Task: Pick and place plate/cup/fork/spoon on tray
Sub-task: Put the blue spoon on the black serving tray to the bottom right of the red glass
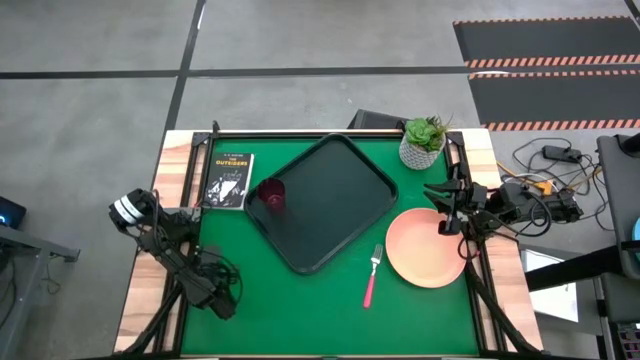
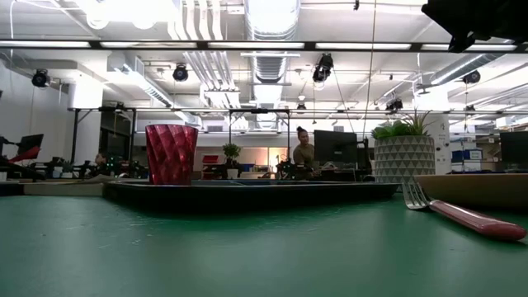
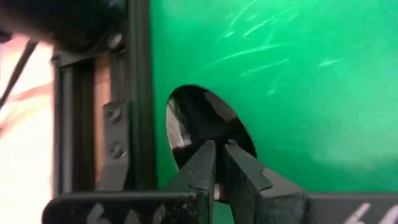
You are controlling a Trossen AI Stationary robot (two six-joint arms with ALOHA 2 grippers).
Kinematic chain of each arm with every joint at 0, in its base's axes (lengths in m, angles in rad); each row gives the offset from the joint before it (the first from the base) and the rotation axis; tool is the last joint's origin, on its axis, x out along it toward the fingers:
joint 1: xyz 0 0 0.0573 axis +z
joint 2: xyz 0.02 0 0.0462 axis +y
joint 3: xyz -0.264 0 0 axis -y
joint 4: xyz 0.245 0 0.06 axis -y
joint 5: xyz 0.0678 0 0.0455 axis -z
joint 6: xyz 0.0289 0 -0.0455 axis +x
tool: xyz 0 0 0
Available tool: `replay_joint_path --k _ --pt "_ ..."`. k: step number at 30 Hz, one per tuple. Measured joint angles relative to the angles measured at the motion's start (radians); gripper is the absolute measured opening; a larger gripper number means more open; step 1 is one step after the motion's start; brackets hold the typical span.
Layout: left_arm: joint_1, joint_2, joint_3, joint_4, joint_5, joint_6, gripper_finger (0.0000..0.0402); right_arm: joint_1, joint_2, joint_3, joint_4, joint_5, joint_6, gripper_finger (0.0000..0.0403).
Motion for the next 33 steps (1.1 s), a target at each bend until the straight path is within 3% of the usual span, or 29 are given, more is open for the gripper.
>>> replay_joint_path --k 5,19,24,33 --pt "0.001 0.000 0.048 0.029 -0.078 0.007 0.0015 0.000 0.000 0.000 0.000 0.000 0.002 0.0063" --pt "-0.016 -0.008 0.227 0.037 -0.008 0.038 0.0016 0.000 0.000 0.000 0.007 0.000 -0.059 0.0063" --pt "-0.055 -0.010 0.244 0.066 -0.038 0.021 0.0016 0.000 0.000 0.000 0.026 0.000 -0.069 0.0063" --pt "-0.069 -0.010 0.238 0.140 -0.037 0.019 0.0083 0.000 0.000 0.000 0.027 0.000 -0.062 0.0063"
